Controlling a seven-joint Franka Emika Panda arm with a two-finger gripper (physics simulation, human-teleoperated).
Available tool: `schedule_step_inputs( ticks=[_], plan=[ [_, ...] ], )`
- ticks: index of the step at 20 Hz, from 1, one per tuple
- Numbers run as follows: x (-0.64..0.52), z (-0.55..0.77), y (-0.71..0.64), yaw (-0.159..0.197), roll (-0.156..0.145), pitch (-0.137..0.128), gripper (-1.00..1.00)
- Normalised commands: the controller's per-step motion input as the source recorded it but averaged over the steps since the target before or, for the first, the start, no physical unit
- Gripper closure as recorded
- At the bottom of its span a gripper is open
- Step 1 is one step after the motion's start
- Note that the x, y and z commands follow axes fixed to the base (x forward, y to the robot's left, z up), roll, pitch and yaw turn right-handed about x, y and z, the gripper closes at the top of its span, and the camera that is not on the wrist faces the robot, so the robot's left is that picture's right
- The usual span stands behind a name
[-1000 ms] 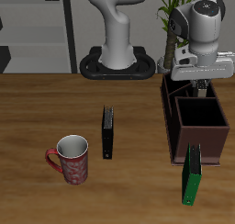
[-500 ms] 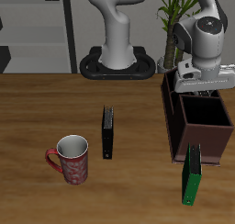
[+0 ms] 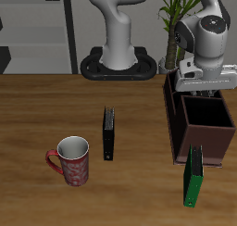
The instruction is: Place the yellow book into the left desk caddy's back compartment
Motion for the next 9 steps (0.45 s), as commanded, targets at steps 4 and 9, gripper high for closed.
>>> schedule_step_inputs(
  ticks=[4, 9],
  plan=[
    [-0.13, 0.21, -0.17, -0.014, 0.004, -0.009, -1.0],
    [-0.11, 0.24, -0.2, 0.002, -0.02, -0.033, -1.0]
  ],
)
